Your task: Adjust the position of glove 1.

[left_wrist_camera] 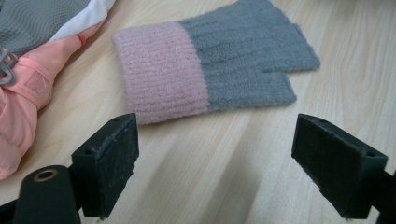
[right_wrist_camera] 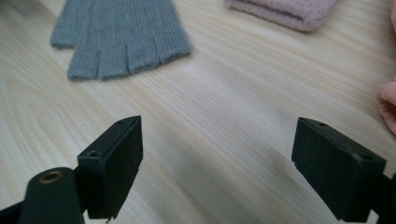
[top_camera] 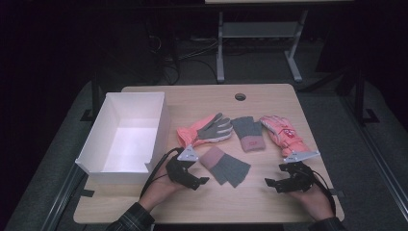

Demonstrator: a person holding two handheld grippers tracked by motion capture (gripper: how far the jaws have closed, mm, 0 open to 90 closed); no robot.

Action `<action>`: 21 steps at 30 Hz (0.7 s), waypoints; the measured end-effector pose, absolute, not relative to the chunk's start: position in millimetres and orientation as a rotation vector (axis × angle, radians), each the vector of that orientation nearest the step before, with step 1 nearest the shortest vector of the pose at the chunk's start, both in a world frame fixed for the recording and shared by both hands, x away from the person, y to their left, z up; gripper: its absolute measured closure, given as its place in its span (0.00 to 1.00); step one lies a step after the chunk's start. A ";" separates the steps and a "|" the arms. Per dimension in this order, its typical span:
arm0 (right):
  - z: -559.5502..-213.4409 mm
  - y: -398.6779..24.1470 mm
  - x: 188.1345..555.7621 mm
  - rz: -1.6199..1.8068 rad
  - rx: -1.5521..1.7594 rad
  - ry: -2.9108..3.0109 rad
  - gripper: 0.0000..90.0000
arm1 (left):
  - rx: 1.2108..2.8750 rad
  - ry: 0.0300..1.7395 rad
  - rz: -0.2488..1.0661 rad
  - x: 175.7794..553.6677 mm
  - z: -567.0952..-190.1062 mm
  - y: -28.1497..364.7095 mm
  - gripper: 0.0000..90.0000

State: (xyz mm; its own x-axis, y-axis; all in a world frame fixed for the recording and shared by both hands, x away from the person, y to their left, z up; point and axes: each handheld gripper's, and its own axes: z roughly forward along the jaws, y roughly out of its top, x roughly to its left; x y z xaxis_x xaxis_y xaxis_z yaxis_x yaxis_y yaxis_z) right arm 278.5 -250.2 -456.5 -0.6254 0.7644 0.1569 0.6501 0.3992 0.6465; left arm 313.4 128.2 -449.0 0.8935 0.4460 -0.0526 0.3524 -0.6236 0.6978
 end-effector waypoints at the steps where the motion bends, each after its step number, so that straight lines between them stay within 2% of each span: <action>1: -455.6 -251.0 279.0 1.044 1.260 2.481 0.20 | 2.309 0.563 0.157 313.2 -448.2 127.4 0.20; 4: -453.6 -252.1 278.9 1.050 1.262 2.454 0.17 | 2.304 0.578 0.147 313.0 -446.8 126.5 0.27; 6: -454.4 -252.8 278.0 1.051 1.263 2.439 0.18 | 2.306 0.581 0.136 314.2 -445.2 126.2 0.39; 8: -455.0 -253.0 277.3 1.058 1.280 2.445 0.19 | 2.308 0.591 0.137 315.6 -442.5 125.3 0.46; 15: -452.7 -255.7 274.7 1.077 1.270 2.441 0.21 | 2.348 0.579 0.133 325.6 -433.9 116.0 0.98; 21: -451.6 -254.3 274.2 1.076 1.248 2.426 0.18 | 2.370 0.587 0.170 331.8 -430.4 103.6 1.00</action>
State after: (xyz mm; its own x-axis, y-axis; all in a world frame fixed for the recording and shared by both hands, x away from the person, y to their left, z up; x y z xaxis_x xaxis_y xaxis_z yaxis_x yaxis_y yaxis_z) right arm 274.2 -254.3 -451.6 -0.6201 0.7724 0.1374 0.6204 0.3755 0.6886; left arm 331.8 103.6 -430.4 0.8899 0.4549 -0.0344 0.3661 -0.6672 0.6487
